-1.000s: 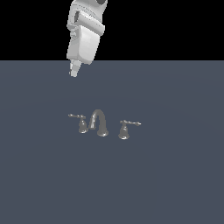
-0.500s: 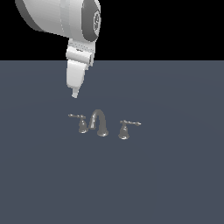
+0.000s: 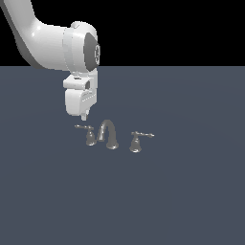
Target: Turn on the faucet by rotating a designated handle.
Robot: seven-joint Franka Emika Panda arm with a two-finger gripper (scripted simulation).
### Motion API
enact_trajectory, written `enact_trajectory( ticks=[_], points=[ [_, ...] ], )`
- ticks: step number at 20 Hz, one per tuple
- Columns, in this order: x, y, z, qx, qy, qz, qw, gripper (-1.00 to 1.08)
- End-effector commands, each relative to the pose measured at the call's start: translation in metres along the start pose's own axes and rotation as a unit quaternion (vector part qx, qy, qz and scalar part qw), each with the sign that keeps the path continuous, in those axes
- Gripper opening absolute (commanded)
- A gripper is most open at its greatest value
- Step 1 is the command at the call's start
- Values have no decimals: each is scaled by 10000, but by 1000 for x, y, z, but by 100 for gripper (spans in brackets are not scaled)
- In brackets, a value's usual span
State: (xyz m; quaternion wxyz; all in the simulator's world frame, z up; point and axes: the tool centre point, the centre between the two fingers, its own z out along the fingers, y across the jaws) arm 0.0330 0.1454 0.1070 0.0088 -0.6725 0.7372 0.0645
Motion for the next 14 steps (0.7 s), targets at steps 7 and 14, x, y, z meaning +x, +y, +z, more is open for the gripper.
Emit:
enact_trajectory(
  ticks=[7, 14],
  points=[
    [-2, -16, 24, 348, 377, 593, 9969, -100],
    [-3, -20, 29, 452, 467, 727, 9952, -100]
  ],
)
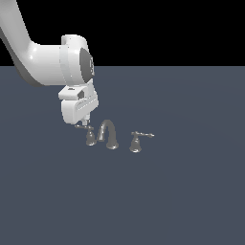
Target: Turn on the faucet by rotating a designated handle.
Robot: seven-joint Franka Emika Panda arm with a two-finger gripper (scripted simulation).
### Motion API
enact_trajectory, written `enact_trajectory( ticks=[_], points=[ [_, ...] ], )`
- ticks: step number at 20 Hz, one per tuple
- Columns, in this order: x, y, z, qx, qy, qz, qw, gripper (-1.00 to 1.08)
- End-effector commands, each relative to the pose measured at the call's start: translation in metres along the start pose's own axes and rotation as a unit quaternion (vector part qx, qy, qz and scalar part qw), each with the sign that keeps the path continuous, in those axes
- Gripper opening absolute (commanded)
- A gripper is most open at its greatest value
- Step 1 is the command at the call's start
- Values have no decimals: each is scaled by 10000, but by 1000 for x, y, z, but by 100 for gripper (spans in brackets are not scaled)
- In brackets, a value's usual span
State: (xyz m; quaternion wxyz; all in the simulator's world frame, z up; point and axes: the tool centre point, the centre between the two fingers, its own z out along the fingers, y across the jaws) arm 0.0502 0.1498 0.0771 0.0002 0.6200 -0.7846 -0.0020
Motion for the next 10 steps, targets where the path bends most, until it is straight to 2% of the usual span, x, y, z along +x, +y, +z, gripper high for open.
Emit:
enact_trajectory(
  ticks=[1, 4, 10],
  points=[
    [0, -1, 0, 17, 10, 21, 10000, -100],
    [0, -1, 0, 13, 9, 16, 10000, -100],
    [-10, 20, 0, 15, 10, 18, 10000, -100]
  ],
)
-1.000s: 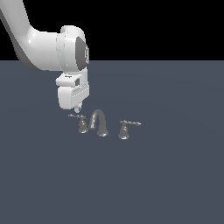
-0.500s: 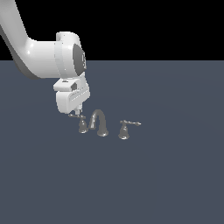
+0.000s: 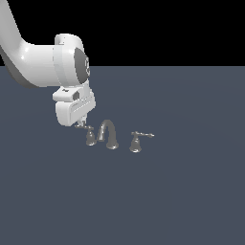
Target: Turn on the faucet by rotating a designated handle.
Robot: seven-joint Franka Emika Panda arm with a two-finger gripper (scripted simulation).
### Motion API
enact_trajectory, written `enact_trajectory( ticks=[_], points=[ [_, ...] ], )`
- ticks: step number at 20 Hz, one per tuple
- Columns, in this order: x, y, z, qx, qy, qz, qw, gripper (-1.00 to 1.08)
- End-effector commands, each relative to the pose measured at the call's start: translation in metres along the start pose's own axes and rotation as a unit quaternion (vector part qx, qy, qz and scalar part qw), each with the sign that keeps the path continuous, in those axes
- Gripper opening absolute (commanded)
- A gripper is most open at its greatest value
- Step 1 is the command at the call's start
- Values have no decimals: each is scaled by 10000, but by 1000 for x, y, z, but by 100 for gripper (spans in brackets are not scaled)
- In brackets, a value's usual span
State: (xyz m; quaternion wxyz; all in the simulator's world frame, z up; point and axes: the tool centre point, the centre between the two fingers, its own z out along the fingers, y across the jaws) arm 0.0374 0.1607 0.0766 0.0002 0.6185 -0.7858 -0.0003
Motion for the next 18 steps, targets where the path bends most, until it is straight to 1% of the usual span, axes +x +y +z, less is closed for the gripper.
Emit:
enact_trajectory(
  ticks=[1, 4, 5, 6, 18],
  points=[
    [-5, 9, 0, 1, 0, -1, 10000, -100],
    [-10, 20, 0, 1, 0, -1, 10000, -100],
    [-10, 20, 0, 1, 0, -1, 10000, -100],
    [-3, 11, 0, 42, 23, 43, 10000, -100],
    [1, 49, 0, 15, 8, 14, 10000, -100]
  ],
)
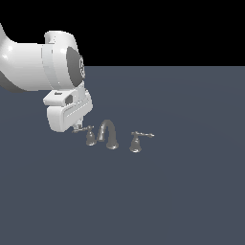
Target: Turn on the faucet by rotating a designated handle.
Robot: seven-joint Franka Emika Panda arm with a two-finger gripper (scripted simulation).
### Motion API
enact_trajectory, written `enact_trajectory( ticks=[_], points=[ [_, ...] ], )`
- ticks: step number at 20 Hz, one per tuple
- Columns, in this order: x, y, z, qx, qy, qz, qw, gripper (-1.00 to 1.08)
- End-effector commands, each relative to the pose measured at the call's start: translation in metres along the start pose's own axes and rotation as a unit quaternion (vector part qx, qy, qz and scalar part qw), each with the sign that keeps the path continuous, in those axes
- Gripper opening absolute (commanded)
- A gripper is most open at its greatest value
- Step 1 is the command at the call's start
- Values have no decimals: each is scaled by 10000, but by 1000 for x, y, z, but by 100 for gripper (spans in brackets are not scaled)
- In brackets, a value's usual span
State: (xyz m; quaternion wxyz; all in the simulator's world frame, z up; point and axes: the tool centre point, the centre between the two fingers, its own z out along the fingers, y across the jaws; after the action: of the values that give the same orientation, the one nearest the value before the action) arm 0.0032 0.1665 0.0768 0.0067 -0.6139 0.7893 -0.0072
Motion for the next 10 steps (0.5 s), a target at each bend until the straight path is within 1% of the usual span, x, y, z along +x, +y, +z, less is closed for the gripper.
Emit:
enact_trajectory(
  ticks=[1, 4, 5, 6, 10],
  points=[
    [-1, 18, 0, -89, 14, -46, 9999, -100],
    [0, 27, 0, -96, 10, -53, 9999, -100],
    [0, 27, 0, -96, 10, -53, 9999, -100],
    [7, 13, 0, 11, 57, 8, 10000, -100],
    [16, 23, 0, -19, 43, -10, 10000, -100]
  ],
)
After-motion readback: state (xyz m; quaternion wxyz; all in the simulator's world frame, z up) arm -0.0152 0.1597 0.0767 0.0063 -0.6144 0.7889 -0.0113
